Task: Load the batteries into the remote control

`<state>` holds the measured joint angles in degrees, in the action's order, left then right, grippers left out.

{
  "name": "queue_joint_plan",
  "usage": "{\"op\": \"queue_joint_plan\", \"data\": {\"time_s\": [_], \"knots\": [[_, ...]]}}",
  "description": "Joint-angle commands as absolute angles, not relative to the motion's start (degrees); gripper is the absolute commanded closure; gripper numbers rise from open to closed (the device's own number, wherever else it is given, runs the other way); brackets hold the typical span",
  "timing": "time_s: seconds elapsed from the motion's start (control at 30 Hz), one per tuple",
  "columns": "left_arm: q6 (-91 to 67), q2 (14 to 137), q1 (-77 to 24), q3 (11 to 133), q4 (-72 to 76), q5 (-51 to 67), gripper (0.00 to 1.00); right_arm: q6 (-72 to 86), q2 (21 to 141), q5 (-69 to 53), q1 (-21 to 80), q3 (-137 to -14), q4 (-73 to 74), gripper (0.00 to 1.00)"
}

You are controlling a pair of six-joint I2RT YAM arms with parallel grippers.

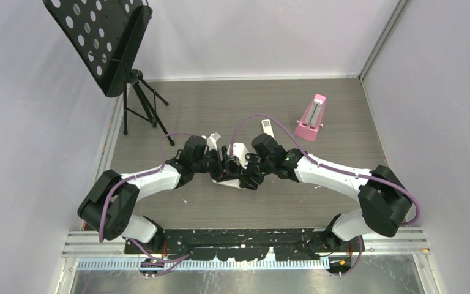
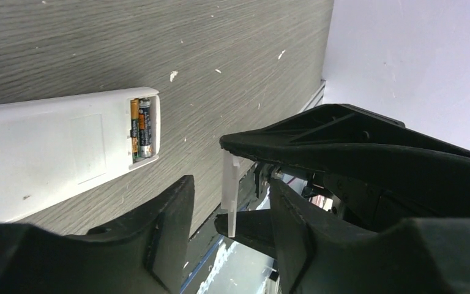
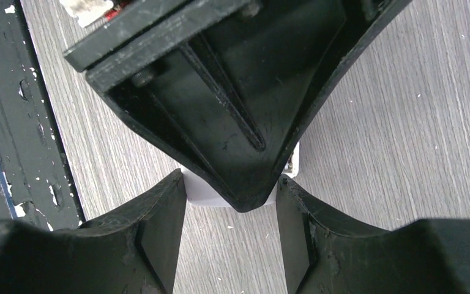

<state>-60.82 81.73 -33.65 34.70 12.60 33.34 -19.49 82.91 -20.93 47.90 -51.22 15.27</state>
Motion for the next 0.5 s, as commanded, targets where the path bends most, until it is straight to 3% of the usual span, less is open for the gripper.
{"op": "queue_joint_plan", "data": {"time_s": [0.0, 0.17, 0.4, 0.47], "knots": [[-61.0, 82.0, -34.0, 35.2, 16.9, 35.8, 0.53, -19.2, 83.4, -22.6, 48.2, -54.1, 13.3, 0.55], [-60.9, 82.8, -34.1, 35.5, 17.4, 37.4, 0.71, -19.1, 83.6, -22.6, 48.2, -54.1, 13.5, 0.53], [-60.9, 83.5, -34.0, 35.4, 18.1, 39.8, 0.85, -18.9, 83.9, -22.5, 48.2, -54.1, 13.5, 0.52], [-60.9, 83.3, -34.0, 35.4, 18.1, 40.1, 0.96, -18.8, 84.0, -22.3, 48.2, -54.1, 13.5, 0.52]]}}
